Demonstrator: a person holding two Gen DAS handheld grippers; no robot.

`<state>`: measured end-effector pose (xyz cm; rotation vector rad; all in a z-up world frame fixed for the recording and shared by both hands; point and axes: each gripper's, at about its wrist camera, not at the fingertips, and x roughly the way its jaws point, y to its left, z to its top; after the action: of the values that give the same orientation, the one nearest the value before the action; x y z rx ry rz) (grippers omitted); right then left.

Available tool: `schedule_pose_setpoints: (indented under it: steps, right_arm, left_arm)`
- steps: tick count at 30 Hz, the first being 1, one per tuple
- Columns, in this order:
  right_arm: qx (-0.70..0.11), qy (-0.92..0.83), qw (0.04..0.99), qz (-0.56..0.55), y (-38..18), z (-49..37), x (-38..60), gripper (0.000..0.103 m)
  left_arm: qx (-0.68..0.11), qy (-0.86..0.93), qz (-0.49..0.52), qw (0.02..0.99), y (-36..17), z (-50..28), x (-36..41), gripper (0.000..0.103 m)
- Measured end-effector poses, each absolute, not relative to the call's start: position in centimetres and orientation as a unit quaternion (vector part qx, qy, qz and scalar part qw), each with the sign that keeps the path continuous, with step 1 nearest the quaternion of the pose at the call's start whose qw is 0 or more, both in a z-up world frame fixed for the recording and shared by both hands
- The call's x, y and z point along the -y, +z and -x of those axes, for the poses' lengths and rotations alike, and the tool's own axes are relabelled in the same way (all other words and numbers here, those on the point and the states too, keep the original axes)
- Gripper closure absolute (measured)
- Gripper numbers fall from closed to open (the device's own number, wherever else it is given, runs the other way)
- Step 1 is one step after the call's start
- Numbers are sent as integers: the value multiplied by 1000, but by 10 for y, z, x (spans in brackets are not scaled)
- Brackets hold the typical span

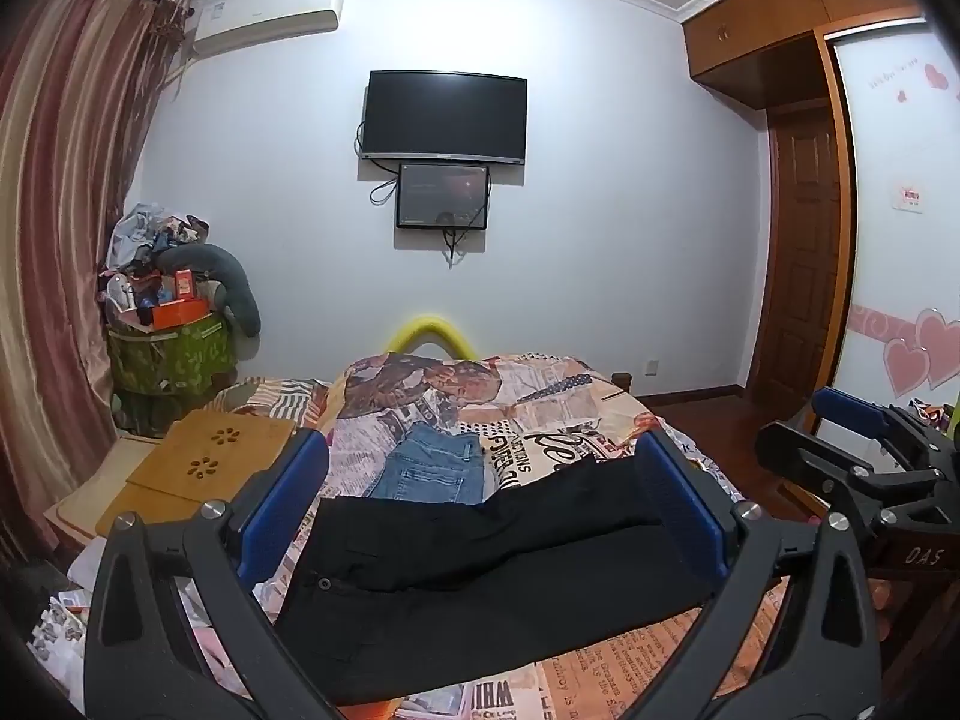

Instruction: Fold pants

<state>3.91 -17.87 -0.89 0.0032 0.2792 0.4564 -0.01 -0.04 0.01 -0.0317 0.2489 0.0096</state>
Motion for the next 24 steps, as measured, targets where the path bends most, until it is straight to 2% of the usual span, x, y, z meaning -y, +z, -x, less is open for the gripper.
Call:
schedule_pose_setpoints:
  steps: [24]
  right_arm:
    - [-136,220,966,-5,-8,-41,186,0]
  left_arm:
    - [-126,4,24,992,-2,-2,0,0]
